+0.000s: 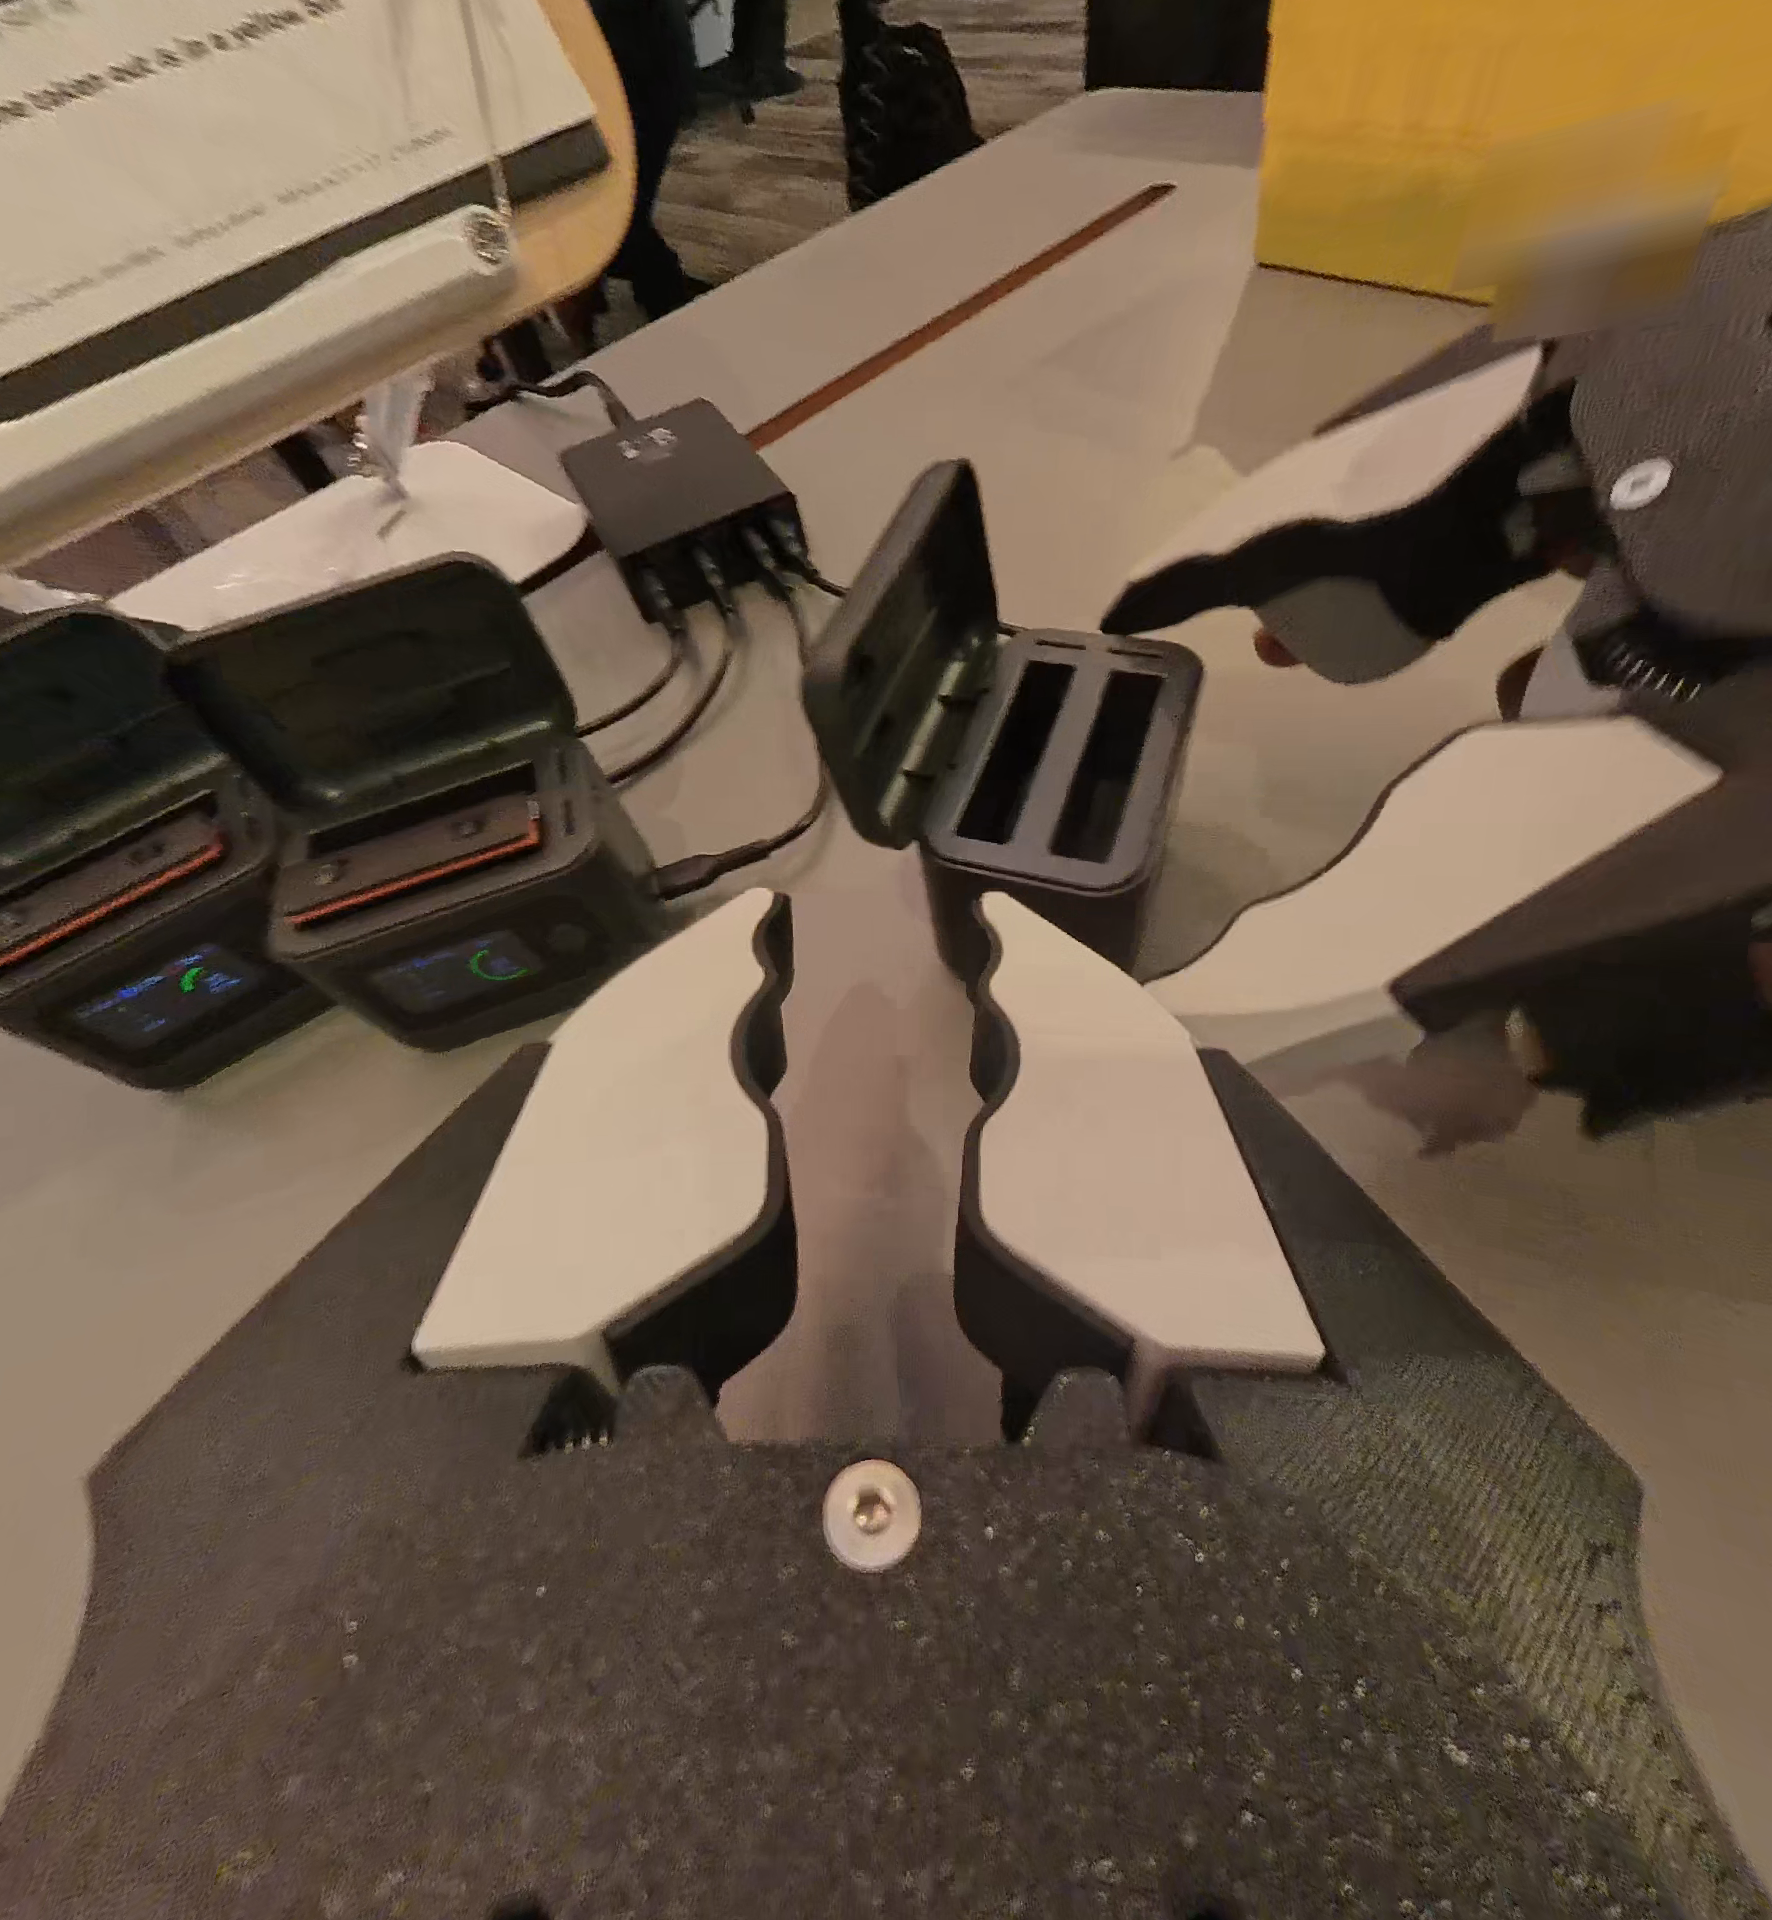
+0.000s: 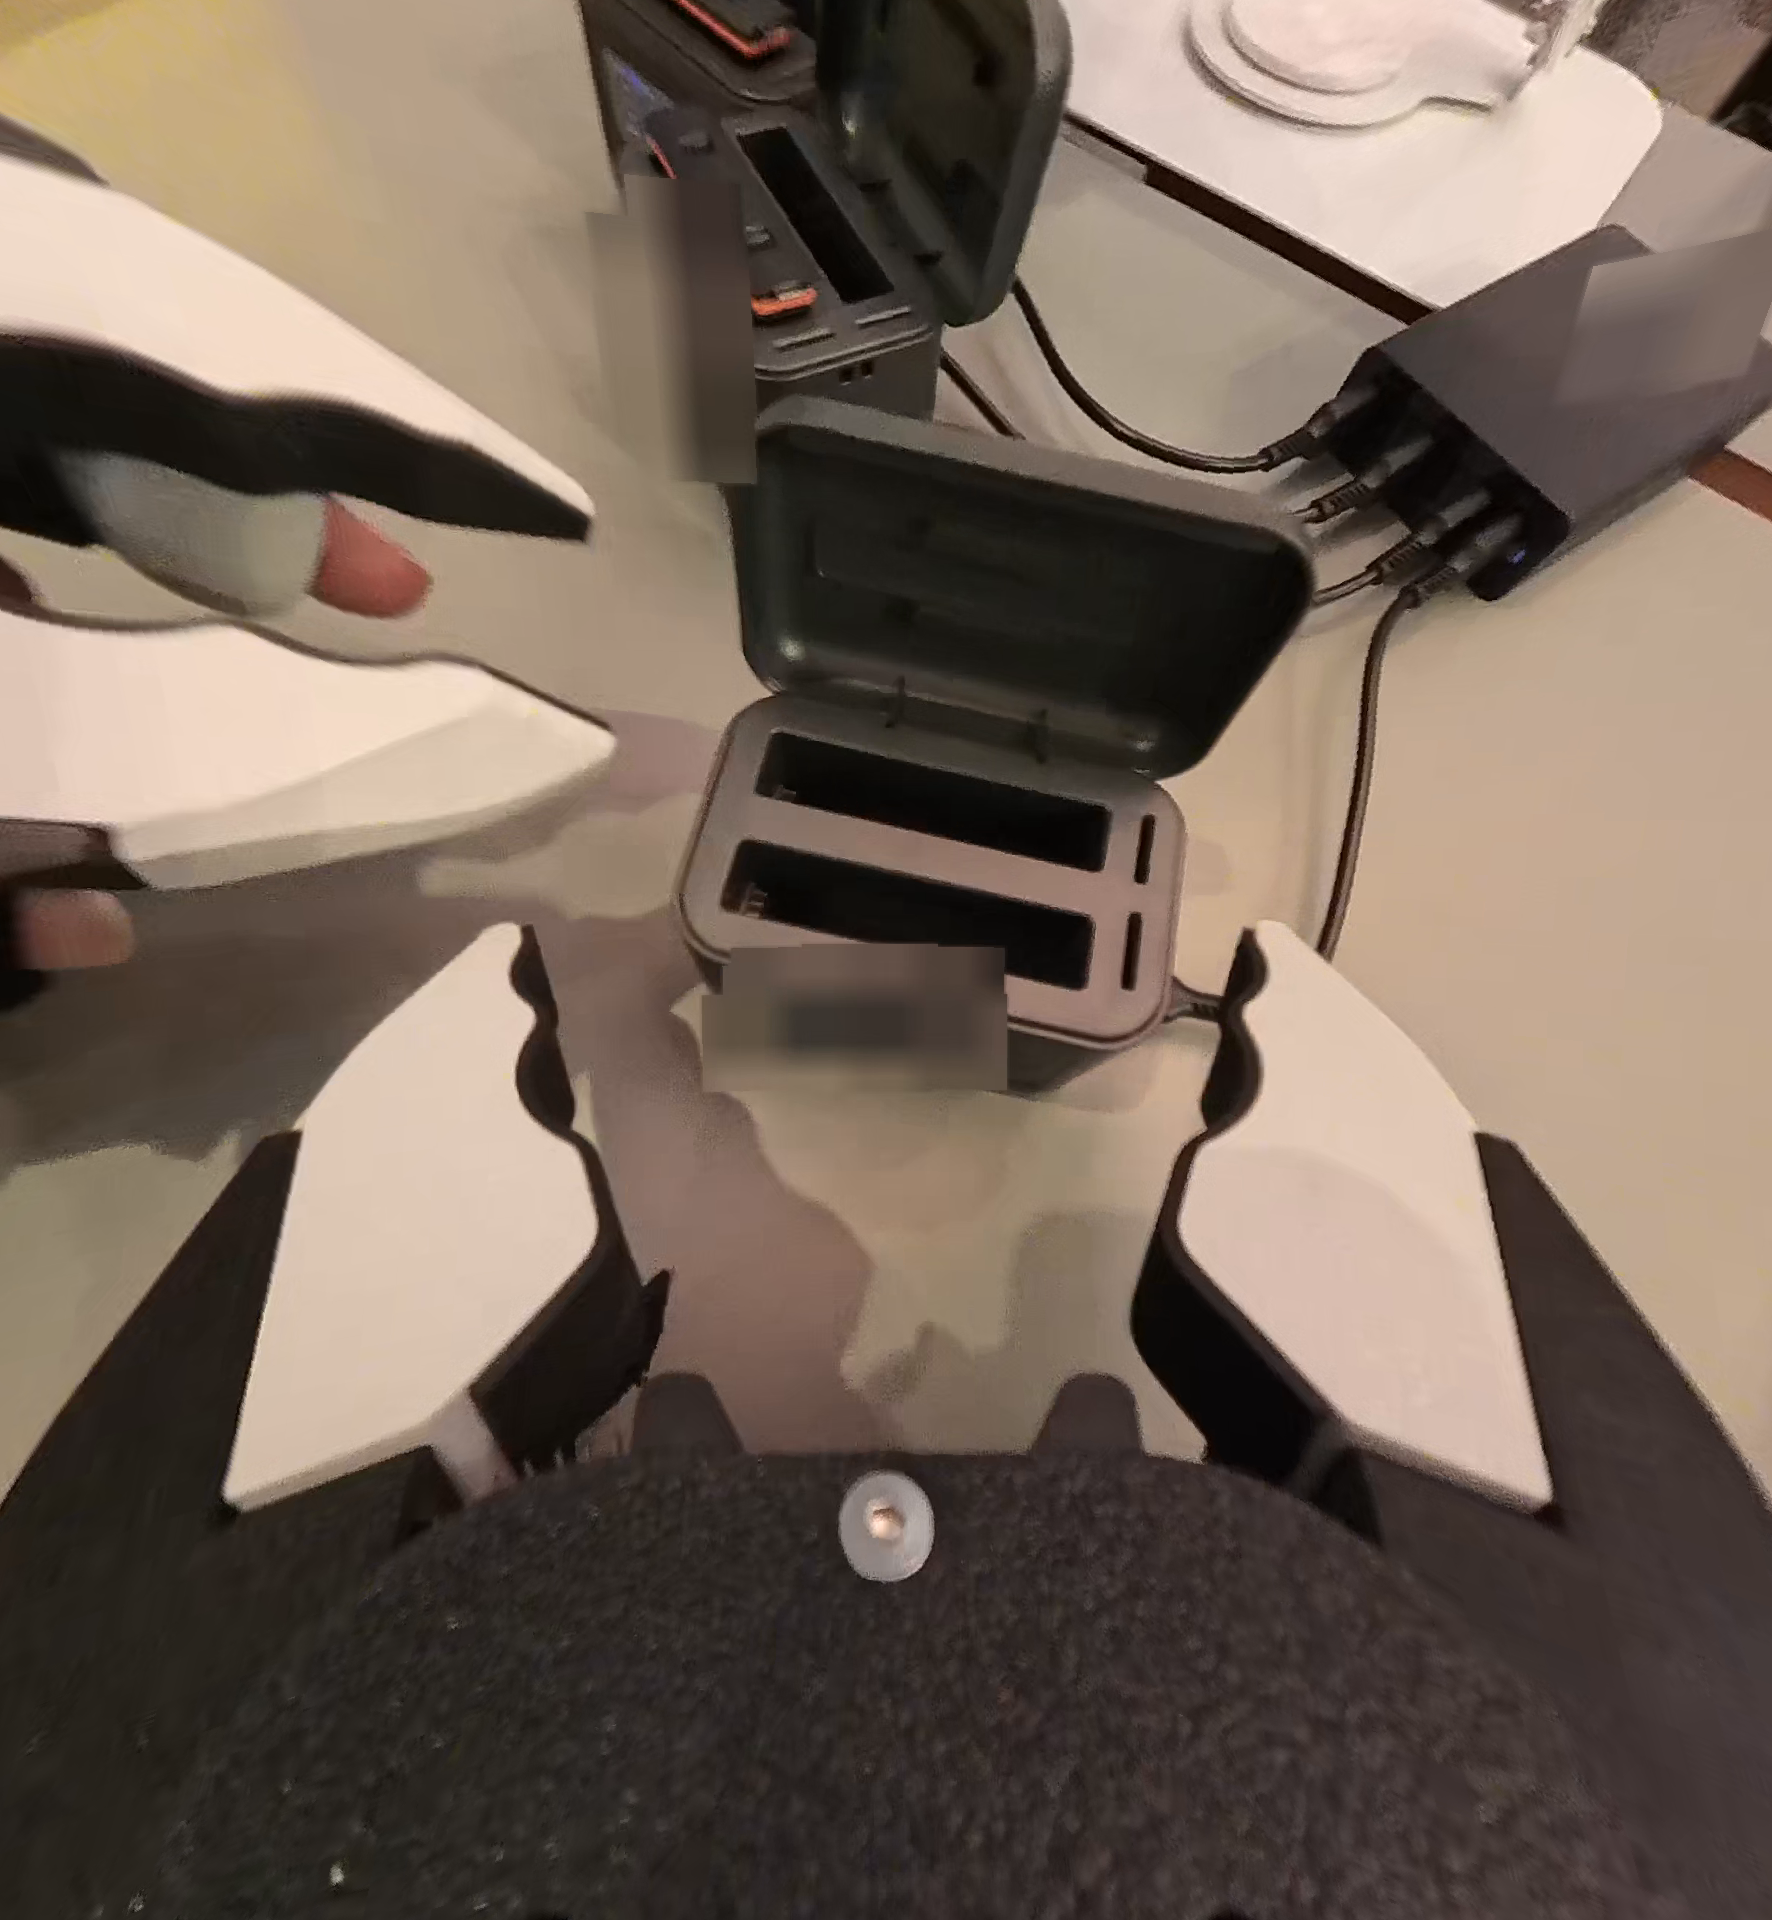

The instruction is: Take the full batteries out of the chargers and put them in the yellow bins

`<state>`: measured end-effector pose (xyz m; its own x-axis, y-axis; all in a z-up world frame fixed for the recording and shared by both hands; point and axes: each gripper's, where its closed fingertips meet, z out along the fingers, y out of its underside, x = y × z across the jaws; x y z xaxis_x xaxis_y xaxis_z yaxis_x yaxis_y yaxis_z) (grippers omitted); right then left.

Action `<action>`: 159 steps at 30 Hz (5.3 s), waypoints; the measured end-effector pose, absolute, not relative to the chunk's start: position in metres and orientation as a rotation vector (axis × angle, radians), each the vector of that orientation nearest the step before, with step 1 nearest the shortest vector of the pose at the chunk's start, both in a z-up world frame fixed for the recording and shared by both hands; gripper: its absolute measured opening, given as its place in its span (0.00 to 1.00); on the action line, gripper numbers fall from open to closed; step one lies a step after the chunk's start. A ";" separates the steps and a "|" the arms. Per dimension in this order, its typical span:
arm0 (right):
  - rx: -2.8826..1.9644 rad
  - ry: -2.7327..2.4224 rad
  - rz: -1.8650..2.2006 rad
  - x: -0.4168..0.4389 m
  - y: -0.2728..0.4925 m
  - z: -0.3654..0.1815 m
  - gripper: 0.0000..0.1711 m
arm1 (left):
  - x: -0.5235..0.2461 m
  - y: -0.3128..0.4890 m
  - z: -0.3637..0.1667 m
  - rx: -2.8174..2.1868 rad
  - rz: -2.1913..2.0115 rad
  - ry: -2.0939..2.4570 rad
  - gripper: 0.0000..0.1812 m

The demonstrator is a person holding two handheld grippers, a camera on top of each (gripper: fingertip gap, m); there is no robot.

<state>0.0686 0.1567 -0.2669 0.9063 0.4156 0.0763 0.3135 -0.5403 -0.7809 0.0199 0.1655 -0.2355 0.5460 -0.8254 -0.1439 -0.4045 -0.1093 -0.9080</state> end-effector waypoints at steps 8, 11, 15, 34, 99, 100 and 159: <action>-2.185 -0.404 0.059 0.076 0.176 -0.273 0.56 | 0.004 0.182 -0.221 -1.685 -0.450 0.917 0.17; -2.155 -0.333 0.033 0.093 0.182 -0.267 0.56 | 0.003 0.183 -0.220 -1.684 -0.446 0.911 0.17; -2.120 -0.193 0.018 0.126 0.198 -0.253 0.55 | 0.004 0.183 -0.221 -1.685 -0.442 0.914 0.17; -2.126 -0.141 -0.066 0.148 0.226 -0.263 0.60 | 0.004 0.184 -0.225 -1.699 -0.439 0.921 0.17; -1.976 -1.020 0.674 0.089 0.212 -0.266 0.33 | -0.060 0.257 -0.236 -1.771 -0.281 0.711 0.26; -1.981 -1.011 0.690 0.088 0.212 -0.266 0.34 | -0.063 0.265 -0.242 -1.799 -0.248 0.740 0.30; -2.054 -0.569 0.265 0.266 0.180 -0.238 0.46 | -0.042 0.331 -0.232 -1.873 -1.029 0.687 0.52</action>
<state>0.2658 0.1802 -0.2380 0.8681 0.4948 0.0400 0.2883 -0.4371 -0.8520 -0.0420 0.3315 -0.2323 0.5066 -0.7731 0.3816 -0.0567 -0.4715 -0.8800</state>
